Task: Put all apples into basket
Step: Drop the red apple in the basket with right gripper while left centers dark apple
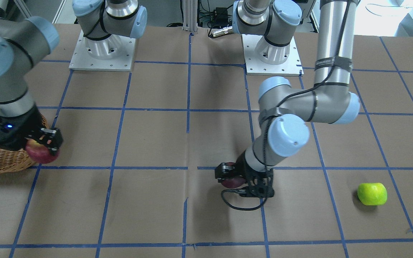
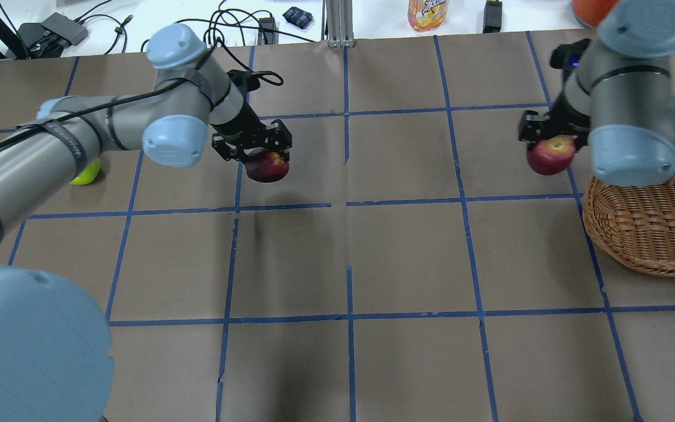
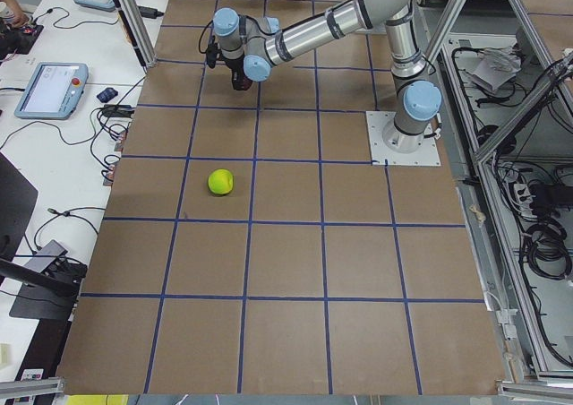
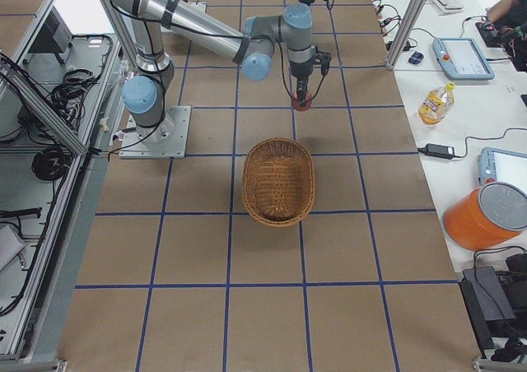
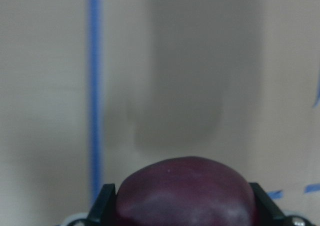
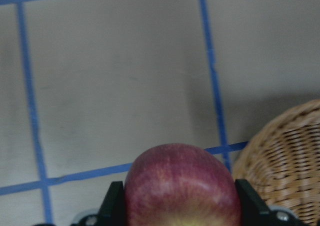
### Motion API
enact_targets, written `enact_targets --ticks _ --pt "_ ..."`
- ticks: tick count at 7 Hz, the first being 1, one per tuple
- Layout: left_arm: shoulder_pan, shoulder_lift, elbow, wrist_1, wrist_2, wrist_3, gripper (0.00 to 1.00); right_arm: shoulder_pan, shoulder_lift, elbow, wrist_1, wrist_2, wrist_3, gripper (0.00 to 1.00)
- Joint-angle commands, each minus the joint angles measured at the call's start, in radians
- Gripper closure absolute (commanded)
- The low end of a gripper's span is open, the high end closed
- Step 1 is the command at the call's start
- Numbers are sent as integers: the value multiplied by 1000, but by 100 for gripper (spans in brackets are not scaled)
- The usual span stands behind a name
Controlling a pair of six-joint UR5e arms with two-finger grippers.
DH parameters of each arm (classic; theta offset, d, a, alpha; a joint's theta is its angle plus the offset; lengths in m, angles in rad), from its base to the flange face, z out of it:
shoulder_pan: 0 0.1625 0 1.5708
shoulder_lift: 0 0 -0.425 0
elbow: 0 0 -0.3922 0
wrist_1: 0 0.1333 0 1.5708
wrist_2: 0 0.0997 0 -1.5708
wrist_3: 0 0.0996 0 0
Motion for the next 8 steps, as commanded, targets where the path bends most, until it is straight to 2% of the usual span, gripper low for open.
enact_targets --ticks 1,2,3,4,5,6,7,8 --pt "-157 -66 -14 148 12 -204 85 -344 5 13 -11 145 -441 46" --pt "-172 -78 -14 167 21 -237 77 -461 36 5 -17 222 -591 42" --pt "-192 -74 -20 167 33 -301 2 -519 95 5 -73 223 -727 36" --pt "-199 -70 -32 168 55 -312 0 -553 160 8 -165 211 -791 36" --pt "-187 -42 -19 153 59 -310 0 -605 220 4 -213 214 -839 31" --pt "-116 12 12 121 50 -309 0 -608 225 10 -196 220 -847 0" --pt "16 82 95 -71 38 -198 0 -608 202 8 -148 220 -848 0" --pt "106 119 159 -241 4 -38 0 -604 143 5 -24 211 -835 0"
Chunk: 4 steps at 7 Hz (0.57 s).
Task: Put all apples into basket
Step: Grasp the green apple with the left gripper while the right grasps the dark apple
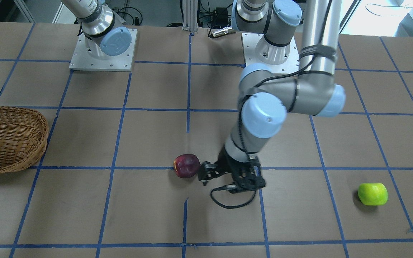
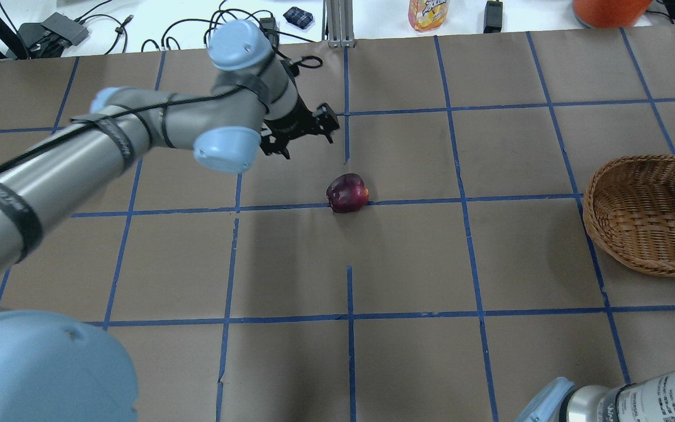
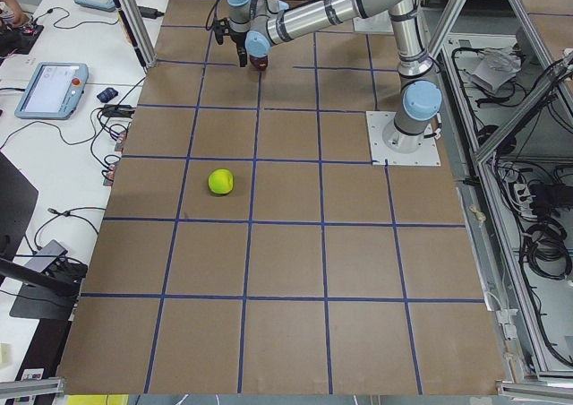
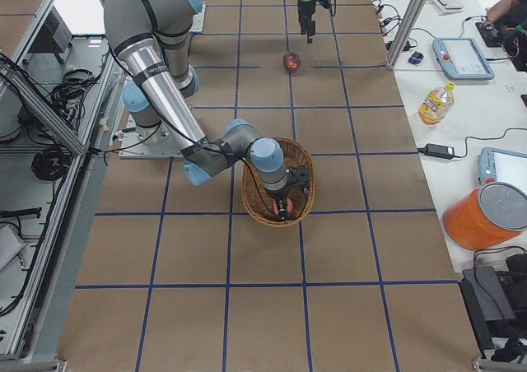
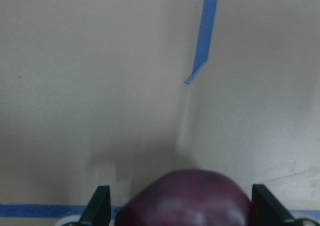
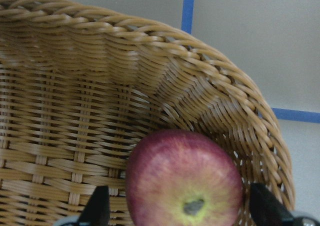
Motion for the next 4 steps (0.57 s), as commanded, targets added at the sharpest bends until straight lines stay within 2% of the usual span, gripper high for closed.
enact_targets --ticks 1,2,3,4 --pt "237 67 95 -272 -10 384 0 17 -130 1 166 7 30 0" --pt "382 47 101 -276 1 599 0 109 -185 1 234 6 135 0" --pt "481 17 133 -270 18 715 0 248 -216 -2 239 -12 271 0" --pt "500 -25 189 -270 110 838 0 392 -210 -1 238 -8 411 0"
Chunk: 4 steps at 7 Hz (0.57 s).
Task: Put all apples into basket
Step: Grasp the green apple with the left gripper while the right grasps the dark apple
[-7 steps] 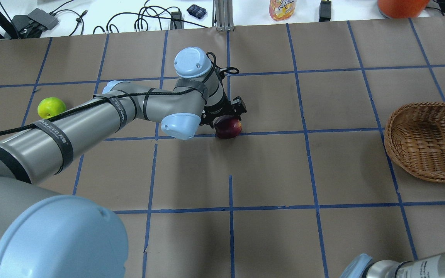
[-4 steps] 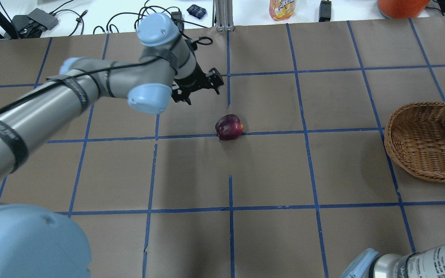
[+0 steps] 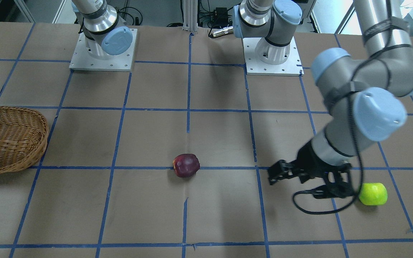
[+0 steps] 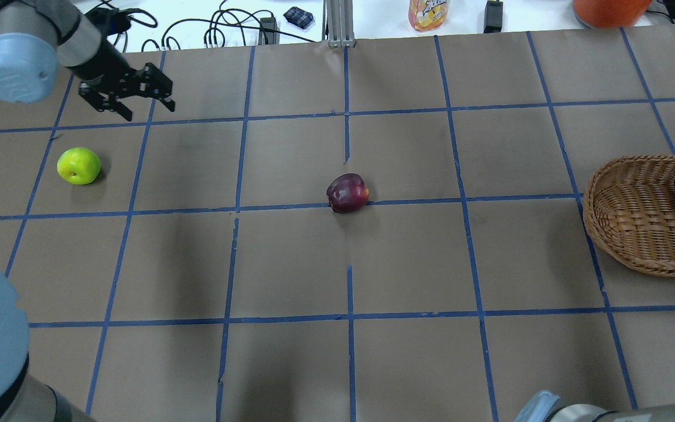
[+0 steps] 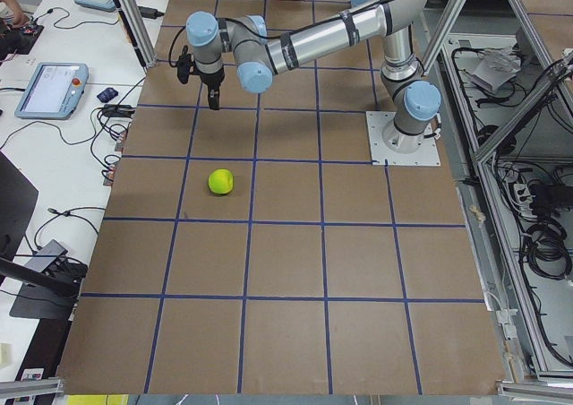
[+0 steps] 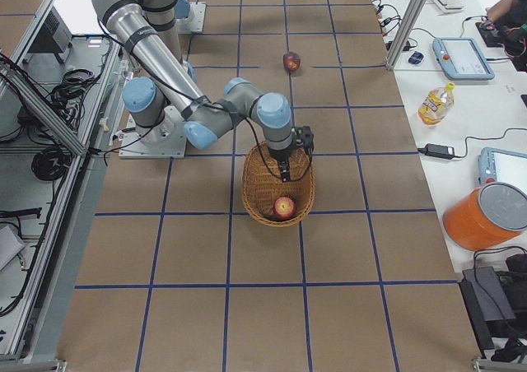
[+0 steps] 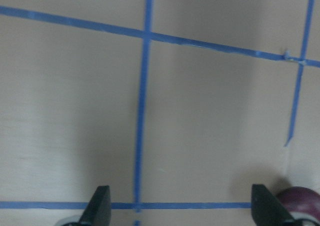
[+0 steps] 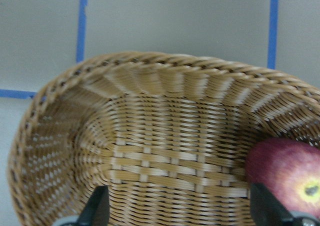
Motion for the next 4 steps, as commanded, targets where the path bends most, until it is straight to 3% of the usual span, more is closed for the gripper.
enact_targets --ticks 1,3,4 --pt "80 -95 80 7 194 287 0 324 17 -4 -4 -1 391 0" --pt "146 -165 97 8 195 348 0 608 99 -73 -71 2 738 0" --pt "148 -191 102 10 198 346 0 746 167 -105 -178 -14 910 0"
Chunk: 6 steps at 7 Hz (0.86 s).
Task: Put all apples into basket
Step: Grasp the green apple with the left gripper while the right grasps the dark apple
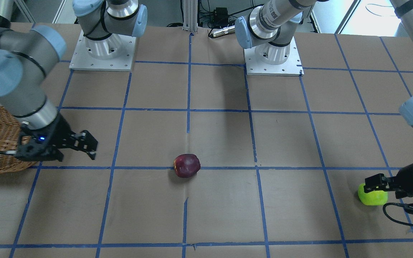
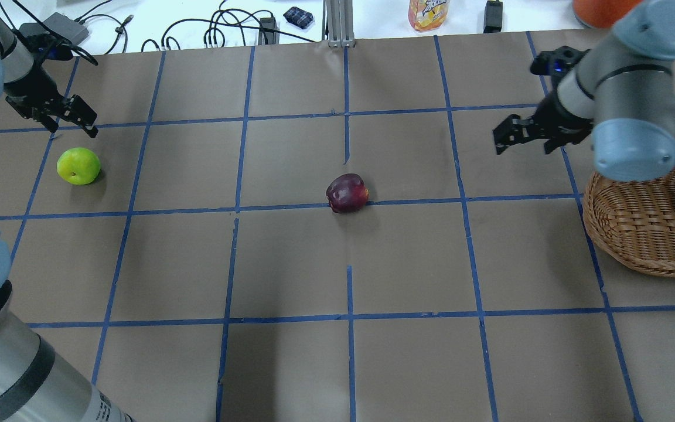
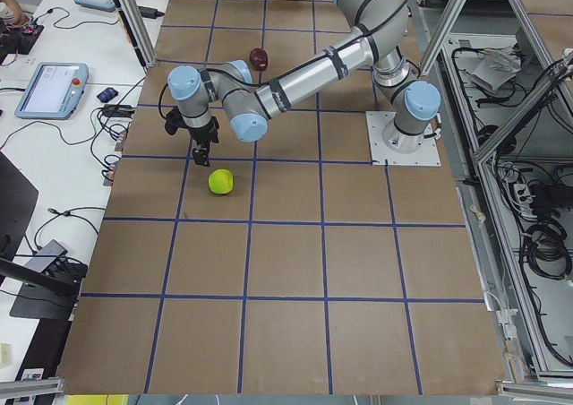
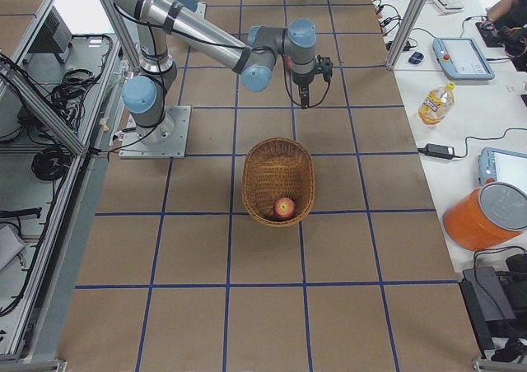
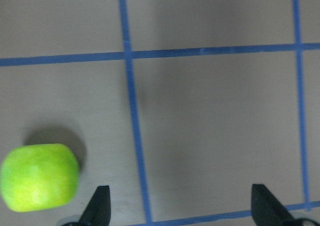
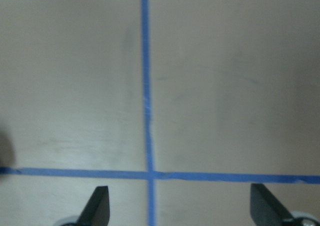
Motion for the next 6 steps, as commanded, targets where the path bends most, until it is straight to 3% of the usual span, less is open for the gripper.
enact_targets --ticks 1,4,6 --pt "20 -56 10 23 7 18 0 288 127 -52 -150 -55 254 0" --pt "45 -102 -12 29 7 10 0 450 197 -49 -281 -57 262 0" --pt "63 -129 -21 29 -2 8 0 462 240 -44 -316 -64 245 0"
